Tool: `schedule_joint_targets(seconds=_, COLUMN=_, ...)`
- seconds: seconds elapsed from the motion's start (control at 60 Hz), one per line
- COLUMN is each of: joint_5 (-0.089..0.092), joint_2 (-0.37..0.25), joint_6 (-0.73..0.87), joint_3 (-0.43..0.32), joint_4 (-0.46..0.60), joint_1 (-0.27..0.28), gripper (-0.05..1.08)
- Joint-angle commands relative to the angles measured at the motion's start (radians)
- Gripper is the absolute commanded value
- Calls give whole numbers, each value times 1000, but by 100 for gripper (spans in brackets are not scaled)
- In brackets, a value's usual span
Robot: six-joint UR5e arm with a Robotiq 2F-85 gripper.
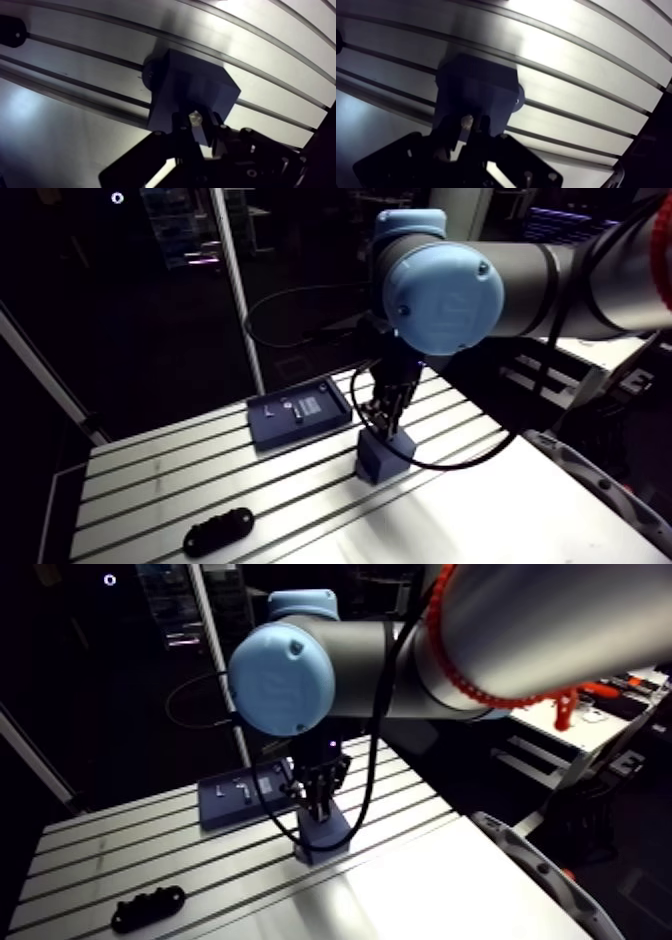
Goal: Pick up the M10 bolt and insert it into the hex recess until seated.
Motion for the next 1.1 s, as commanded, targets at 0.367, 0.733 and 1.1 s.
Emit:
schedule_joint_targets(seconds=0.367, joint_5=-2, joint_2=1, joint_6=-110, joint_3=-1, joint_4=-1, joint_1=0, gripper=80)
schedule_joint_targets(seconds=0.733, joint_5=1, joint_2=-3, joint_6=-176, joint_3=-1, joint_4=-1, joint_1=1, gripper=80)
schedule_joint_targets(seconds=1.1, joint_5=2, joint_2=-2, joint_6=-221, joint_3=-1, joint_4=-3, joint_1=2, gripper=80)
